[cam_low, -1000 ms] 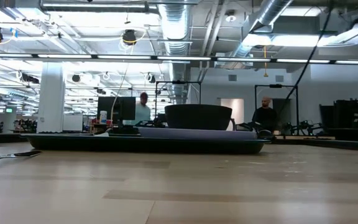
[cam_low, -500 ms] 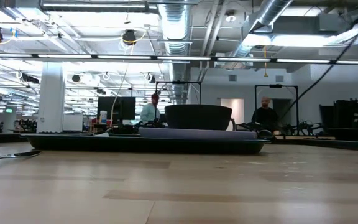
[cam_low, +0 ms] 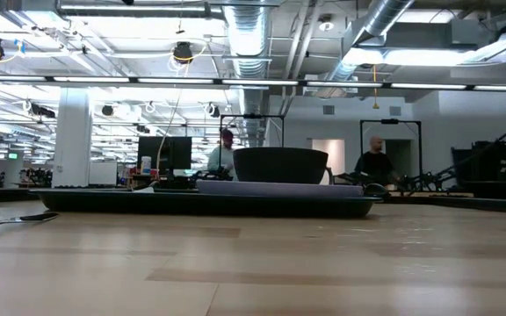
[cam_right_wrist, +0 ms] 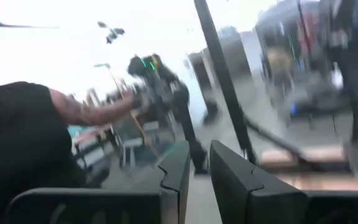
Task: Set up tray
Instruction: Put the blue spoon on the black table napkin to the right of the purple fork
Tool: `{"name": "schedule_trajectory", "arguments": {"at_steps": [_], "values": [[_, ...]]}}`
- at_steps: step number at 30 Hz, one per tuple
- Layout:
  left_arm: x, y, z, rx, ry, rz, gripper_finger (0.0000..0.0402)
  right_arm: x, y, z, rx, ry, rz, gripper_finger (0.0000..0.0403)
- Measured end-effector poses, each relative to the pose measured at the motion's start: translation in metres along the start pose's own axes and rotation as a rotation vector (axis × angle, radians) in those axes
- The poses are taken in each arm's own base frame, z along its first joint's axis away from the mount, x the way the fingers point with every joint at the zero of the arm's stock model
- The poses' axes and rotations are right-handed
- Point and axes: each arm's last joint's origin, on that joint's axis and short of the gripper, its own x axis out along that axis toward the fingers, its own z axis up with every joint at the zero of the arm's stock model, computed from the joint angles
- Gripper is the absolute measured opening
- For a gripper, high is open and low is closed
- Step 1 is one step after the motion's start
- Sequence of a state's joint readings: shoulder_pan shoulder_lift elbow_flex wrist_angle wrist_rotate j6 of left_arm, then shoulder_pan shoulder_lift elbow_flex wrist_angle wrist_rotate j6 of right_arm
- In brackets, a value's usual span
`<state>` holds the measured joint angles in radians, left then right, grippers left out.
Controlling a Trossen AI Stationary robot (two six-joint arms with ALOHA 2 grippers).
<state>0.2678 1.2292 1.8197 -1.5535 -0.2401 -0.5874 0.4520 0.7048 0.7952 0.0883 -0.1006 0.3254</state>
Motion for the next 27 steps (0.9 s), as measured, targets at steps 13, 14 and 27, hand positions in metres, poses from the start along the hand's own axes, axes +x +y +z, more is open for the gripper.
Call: {"name": "schedule_trajectory", "arguments": {"at_steps": [13, 14, 27], "values": [[0.05, -0.021, -0.01, -0.058, 0.074, -0.069, 0.0, -0.054, -0.009, -0.047, -0.101, -0.079, 0.035, 0.0055], [0.055, -0.024, -0.012, -0.054, 0.091, -0.09, 0.0, -0.058, -0.009, -0.049, -0.098, -0.09, 0.039, 0.0055], [0.119, -0.057, -0.105, -0.38, 0.474, 0.038, 0.0, -0.095, -0.012, -0.063, 0.042, -0.089, -0.002, 0.0056]]}}
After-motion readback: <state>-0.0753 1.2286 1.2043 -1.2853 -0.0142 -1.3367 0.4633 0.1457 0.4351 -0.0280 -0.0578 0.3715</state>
